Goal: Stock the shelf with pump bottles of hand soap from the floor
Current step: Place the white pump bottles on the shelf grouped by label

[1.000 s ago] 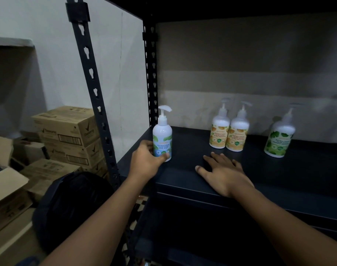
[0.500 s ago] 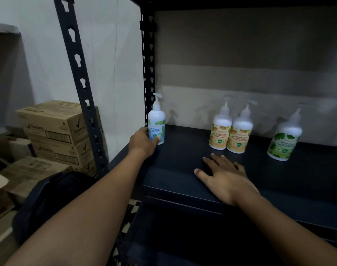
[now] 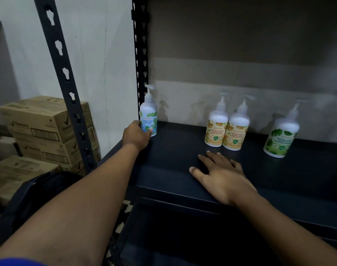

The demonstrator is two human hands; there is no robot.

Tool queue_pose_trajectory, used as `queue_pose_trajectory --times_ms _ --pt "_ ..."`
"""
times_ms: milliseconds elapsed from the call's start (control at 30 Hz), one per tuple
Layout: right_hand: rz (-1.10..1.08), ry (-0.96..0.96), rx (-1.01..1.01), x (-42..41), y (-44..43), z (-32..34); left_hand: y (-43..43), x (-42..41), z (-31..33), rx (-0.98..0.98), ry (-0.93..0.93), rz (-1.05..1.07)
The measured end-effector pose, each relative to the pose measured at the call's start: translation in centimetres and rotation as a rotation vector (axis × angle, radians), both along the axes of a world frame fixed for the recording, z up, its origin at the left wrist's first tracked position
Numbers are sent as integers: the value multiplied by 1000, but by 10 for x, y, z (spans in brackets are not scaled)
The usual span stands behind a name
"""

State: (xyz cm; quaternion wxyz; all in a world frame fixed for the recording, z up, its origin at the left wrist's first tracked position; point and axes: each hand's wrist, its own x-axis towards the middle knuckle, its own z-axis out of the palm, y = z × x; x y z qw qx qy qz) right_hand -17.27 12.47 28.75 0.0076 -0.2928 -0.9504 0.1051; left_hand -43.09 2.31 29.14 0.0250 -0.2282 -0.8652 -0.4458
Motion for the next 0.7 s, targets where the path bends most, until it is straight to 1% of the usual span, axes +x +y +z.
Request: queue_pose_trajectory --times_ms 167,367,500,633,700 --pt "6 7 -11 1 1 0 -2 4 2 -33 2 3" --pt "-2 75 -19 3 1 -1 -14 31 5 -24 -23 34" --pt "-16 211 -29 12 -2 2 -31 70 9 3 -55 26" --pt "-42 403 -164 37 -10 4 -55 112 4 22 -54 -24" --pt "-36 450 -202 57 -18 4 -68 136 3 76 -97 -67"
